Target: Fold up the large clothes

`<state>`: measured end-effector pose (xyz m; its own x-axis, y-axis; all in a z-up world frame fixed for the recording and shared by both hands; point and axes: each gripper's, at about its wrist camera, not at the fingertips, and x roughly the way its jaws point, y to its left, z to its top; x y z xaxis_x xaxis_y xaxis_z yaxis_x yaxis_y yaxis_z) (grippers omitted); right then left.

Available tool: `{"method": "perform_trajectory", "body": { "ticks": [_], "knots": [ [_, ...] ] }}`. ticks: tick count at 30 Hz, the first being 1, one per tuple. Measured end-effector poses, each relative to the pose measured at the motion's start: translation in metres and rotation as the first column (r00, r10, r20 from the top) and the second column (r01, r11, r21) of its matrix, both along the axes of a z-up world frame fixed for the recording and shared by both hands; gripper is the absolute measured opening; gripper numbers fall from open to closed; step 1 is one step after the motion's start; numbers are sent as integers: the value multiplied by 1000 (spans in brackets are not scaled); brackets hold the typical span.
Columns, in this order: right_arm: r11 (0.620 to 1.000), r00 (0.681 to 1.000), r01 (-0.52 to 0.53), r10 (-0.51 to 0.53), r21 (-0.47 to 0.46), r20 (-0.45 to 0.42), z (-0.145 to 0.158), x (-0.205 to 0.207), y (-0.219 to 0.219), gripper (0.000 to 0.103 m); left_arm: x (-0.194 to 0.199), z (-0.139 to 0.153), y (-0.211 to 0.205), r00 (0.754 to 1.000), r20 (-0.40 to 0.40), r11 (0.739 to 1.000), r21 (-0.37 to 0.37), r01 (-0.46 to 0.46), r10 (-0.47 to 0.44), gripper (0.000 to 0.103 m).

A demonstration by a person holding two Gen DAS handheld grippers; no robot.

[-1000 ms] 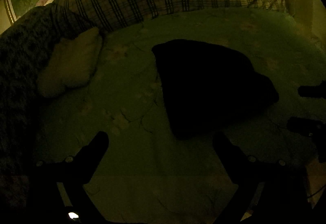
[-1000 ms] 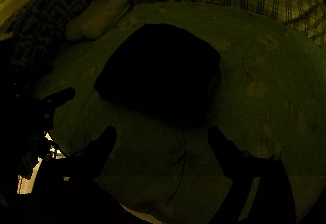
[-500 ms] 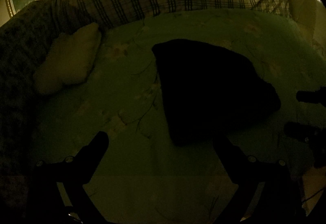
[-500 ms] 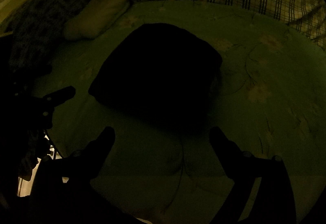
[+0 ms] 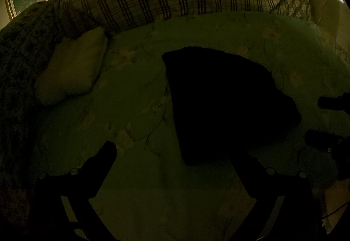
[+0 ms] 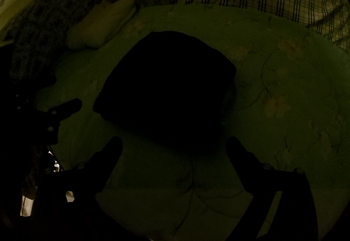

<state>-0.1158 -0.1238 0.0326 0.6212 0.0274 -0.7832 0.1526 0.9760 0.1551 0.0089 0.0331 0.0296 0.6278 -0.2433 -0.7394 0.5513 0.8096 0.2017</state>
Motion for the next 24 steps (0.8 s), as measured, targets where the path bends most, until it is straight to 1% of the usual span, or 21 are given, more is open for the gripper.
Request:
{"method": "perform_trajectory", "body": {
  "ticks": [10, 18, 24],
  "knots": [
    [1000, 1000, 7, -7, -2, 11, 2, -3, 1, 97, 7, 3, 0, 1000, -6, 1000, -15, 9, -9, 102],
    [1000, 1000, 0, 0, 4, 16, 1, 9, -10, 97, 10, 5, -4, 1000, -19, 1000, -15, 15, -15, 102],
    [1000, 1000, -1, 1, 4, 11, 4, 17, -11, 98, 22, 9, -5, 999, -32, 999, -41, 4, -6, 102]
  ]
}}
